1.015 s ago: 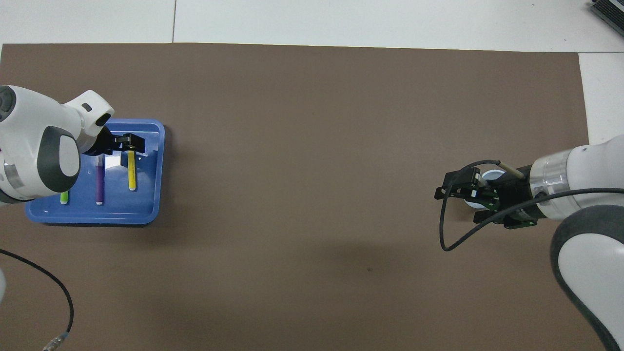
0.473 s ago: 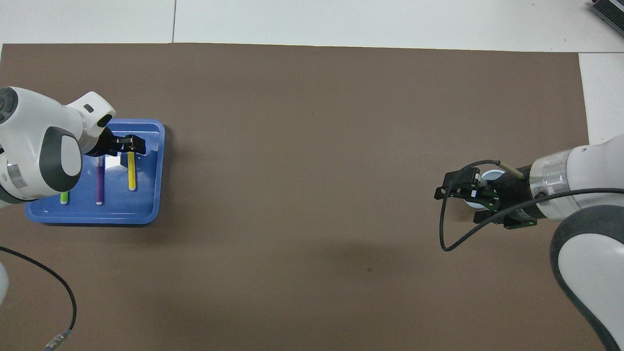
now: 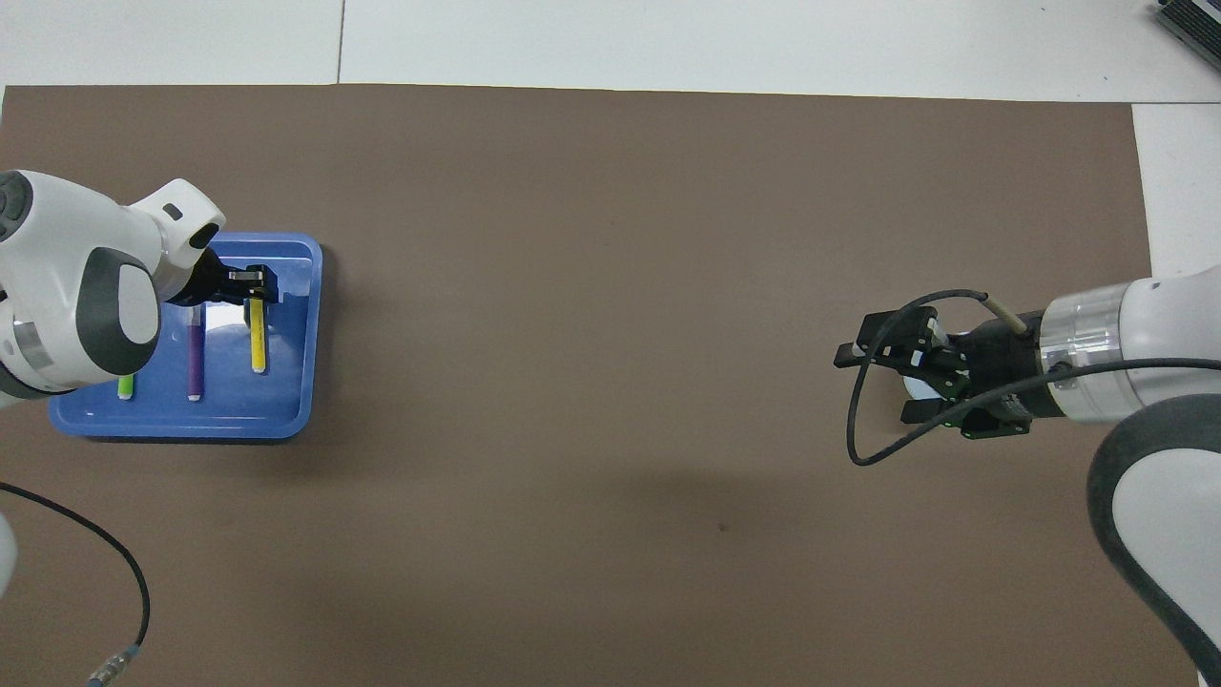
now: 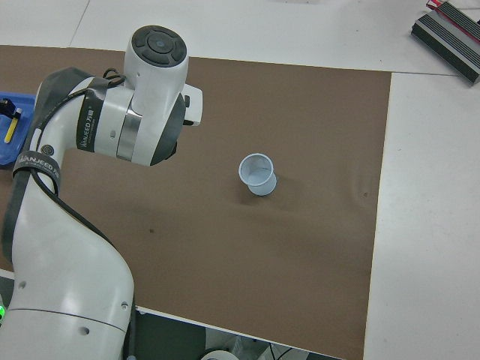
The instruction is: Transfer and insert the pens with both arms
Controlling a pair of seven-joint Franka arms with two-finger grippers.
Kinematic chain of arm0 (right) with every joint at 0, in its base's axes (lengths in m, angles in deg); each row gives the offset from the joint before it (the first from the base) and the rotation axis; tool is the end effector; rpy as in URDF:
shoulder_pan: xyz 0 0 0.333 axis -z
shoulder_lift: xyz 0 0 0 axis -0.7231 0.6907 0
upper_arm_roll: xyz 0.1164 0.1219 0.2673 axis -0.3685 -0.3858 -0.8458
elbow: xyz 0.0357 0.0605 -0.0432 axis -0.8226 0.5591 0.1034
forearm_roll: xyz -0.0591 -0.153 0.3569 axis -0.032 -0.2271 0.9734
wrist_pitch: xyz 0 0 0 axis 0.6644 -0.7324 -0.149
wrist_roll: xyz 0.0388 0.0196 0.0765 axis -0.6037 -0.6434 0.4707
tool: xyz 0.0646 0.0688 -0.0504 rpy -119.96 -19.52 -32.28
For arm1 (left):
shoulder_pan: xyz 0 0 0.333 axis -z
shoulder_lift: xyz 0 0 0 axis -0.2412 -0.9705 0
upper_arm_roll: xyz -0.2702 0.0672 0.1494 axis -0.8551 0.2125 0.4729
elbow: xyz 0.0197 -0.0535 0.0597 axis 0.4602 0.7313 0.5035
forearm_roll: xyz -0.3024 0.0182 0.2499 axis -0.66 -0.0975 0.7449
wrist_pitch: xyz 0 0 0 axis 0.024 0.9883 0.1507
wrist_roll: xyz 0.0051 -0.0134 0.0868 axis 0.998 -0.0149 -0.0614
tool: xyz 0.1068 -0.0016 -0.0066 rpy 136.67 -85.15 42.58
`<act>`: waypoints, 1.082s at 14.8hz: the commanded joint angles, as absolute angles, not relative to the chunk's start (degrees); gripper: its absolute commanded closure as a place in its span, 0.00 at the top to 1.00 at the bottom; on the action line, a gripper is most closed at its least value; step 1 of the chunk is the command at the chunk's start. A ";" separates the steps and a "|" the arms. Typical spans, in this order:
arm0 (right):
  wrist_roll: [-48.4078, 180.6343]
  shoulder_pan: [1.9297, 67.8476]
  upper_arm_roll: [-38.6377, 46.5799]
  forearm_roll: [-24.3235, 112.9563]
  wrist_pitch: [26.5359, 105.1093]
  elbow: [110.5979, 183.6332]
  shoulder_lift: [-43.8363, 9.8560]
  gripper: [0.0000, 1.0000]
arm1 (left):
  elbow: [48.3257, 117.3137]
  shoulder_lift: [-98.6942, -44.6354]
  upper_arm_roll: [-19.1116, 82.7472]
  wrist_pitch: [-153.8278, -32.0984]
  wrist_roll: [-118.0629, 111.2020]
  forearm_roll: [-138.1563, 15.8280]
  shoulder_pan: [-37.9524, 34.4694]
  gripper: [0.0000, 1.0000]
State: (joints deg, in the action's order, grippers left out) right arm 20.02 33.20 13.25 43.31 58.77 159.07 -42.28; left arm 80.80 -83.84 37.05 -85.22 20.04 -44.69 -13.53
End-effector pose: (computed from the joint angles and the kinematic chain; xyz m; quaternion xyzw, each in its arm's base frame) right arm 0.5013 0.1319 0.5456 -0.9205 0.3008 0.0657 0.2405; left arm 0.6351 0.0145 0.3113 0.9986 -0.0070 0.0162 0.0501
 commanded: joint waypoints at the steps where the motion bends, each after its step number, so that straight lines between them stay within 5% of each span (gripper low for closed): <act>1: 18.39 29.19 13.28 46.41 63.61 161.57 -42.97 1.00 | 80.58 -84.37 37.22 -86.06 21.42 -45.78 -13.43 0.10; 3: 18.39 27.34 13.28 46.68 65.29 162.10 -42.44 1.00 | 80.58 -84.37 37.31 -86.06 21.42 -45.78 -13.34 0.00; 12: 30.59 23.64 13.28 62.41 69.51 162.72 -41.91 1.00 | 79.71 -84.46 37.31 -85.62 21.50 -45.78 -13.34 0.00; 13: 32.52 23.64 13.28 62.59 69.51 162.89 -41.91 1.00 | 79.88 -84.72 37.31 -85.89 22.64 -45.78 -13.26 0.22; 16: 39.82 23.90 13.37 62.59 68.81 162.54 -41.82 1.00 | 80.23 -84.72 37.31 -85.97 24.14 -45.87 -13.34 0.35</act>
